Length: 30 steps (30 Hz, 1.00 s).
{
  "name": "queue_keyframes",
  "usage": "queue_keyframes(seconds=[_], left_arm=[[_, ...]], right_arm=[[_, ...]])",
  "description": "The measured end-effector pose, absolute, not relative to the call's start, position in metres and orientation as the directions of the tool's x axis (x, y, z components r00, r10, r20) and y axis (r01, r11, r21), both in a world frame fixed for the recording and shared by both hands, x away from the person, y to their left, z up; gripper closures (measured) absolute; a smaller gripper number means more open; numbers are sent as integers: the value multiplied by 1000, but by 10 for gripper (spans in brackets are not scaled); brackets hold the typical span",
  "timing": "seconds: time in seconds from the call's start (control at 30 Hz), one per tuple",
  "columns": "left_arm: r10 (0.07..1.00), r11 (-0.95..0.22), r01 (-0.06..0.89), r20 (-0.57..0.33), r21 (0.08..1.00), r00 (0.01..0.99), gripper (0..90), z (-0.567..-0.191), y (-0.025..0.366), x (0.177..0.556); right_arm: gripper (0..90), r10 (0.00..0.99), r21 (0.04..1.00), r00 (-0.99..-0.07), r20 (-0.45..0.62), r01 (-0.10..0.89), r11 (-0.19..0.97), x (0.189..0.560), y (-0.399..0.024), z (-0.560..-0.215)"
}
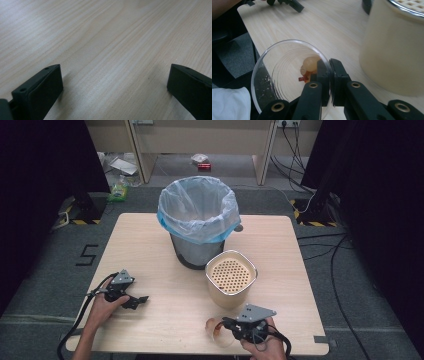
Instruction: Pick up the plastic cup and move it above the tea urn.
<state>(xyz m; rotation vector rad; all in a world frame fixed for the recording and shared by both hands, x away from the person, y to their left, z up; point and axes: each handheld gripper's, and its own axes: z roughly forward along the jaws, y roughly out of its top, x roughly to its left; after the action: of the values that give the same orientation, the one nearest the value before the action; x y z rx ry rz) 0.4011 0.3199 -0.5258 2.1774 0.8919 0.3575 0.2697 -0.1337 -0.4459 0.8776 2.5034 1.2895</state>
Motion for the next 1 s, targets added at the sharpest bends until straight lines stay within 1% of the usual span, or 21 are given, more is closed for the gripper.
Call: queue_keyframes(seconds=[0.23, 0.5, 0.73, 1.0], left_arm=[[695, -482, 487, -22, 728, 719, 0, -526, 320, 401], [695, -482, 487, -22, 728, 719, 0, -526, 320, 401], [695, -482, 487, -22, 728, 719, 0, -526, 320, 401], [695, -481, 487, -22, 729, 719, 0, -526, 320, 401]], right_arm=[[871, 625, 792, -774, 98, 441, 422, 261, -159, -445], [871, 715, 793, -697, 62, 469, 388, 260, -197, -439], [871, 785, 779, -620, 2, 493, 387, 276, -225, -434], [873, 838, 766, -542, -60, 514, 387, 309, -243, -432]])
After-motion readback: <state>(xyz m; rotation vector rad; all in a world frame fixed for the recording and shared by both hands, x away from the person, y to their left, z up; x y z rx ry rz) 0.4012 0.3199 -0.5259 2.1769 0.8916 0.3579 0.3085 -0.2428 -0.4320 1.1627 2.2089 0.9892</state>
